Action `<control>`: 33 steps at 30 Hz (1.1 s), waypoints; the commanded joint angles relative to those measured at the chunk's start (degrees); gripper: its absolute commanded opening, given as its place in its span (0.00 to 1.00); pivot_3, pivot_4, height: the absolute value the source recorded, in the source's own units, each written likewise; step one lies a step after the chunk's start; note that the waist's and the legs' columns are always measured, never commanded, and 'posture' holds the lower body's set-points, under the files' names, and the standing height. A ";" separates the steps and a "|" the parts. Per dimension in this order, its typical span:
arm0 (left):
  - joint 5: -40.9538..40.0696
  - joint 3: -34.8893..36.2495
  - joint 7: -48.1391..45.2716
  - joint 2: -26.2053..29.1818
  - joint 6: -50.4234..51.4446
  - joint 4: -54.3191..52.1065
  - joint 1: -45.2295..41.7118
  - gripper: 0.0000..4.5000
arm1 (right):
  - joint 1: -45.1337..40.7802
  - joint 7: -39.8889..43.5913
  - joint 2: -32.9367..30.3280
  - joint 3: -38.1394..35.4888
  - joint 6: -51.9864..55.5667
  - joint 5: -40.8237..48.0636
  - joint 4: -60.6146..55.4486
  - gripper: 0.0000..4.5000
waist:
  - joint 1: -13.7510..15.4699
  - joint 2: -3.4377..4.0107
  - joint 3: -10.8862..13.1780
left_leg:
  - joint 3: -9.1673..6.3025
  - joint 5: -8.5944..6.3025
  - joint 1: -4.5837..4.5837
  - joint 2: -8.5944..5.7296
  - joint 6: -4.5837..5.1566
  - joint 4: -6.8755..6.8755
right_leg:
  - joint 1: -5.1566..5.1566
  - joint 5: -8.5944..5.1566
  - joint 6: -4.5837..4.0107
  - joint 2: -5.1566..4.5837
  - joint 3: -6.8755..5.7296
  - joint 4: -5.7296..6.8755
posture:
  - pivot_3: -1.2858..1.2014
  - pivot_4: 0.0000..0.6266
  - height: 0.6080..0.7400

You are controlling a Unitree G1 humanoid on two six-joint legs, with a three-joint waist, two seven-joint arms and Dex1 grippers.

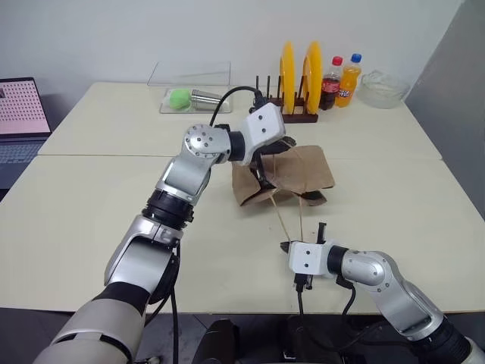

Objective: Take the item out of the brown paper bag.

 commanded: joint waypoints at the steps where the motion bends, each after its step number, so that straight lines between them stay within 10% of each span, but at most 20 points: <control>1: 0.42 4.49 4.12 0.19 -1.86 3.01 -5.83 0.00 | 2.97 3.25 -1.50 3.11 1.89 -1.82 1.72 0.01 | 0.01 0.00 0.00 | 0.00 0.00 0.00 0.00 0.00 0.00 | 0.00 0.00 0.00 0.00 0.00 0.00 | 0.52 0.24 1.00; 33: 0.18 10.31 9.50 -2.11 -12.80 23.50 -18.48 0.00 | 5.33 4.81 -1.40 3.83 1.55 -4.56 1.22 0.01 | -0.01 -0.18 -0.17 | -0.02 0.00 0.15 -0.01 -0.04 -0.01 | 0.19 -0.05 0.09 -0.03 -0.05 -0.06 | 0.52 0.24 1.00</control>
